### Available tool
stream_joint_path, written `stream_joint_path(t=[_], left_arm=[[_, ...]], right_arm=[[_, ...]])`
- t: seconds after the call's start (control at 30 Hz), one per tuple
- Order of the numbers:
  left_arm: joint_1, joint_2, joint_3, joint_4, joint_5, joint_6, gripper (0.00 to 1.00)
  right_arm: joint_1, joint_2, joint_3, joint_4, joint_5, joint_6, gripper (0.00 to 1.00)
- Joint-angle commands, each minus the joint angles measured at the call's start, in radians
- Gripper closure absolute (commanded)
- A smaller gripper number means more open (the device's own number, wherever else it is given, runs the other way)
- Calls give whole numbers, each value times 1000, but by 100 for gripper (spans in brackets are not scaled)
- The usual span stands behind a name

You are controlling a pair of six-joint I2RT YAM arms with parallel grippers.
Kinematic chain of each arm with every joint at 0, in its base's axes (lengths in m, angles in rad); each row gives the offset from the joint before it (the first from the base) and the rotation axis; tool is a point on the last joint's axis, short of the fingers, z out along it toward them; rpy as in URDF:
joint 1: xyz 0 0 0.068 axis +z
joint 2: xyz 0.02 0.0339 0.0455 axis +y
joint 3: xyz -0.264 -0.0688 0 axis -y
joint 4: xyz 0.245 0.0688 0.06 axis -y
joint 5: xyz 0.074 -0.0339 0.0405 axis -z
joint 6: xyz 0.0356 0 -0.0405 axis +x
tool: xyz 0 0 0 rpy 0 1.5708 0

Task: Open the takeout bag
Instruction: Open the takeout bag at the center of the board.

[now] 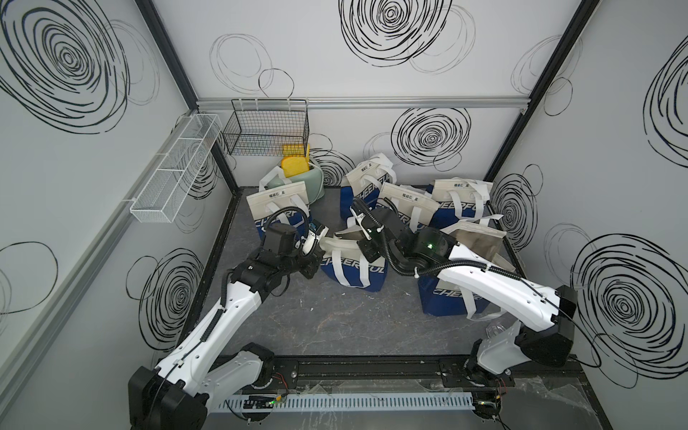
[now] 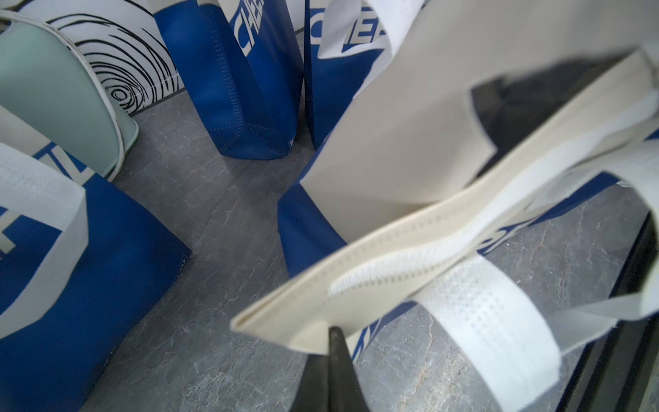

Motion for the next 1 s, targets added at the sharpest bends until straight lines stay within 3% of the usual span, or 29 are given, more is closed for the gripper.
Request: stream_joint_path(t=[0.0, 0.33, 0.97], left_arm=[[33, 32, -23, -155, -210, 102, 100], [37, 26, -82, -187, -384, 244, 100], [63, 19, -86, -218, -443, 256, 100]], right_arm=[[-63, -105, 78, -84, -28, 61, 100], [-190, -127, 151, -129, -268, 141, 100], [-412, -166, 153, -181, -638, 187, 100]])
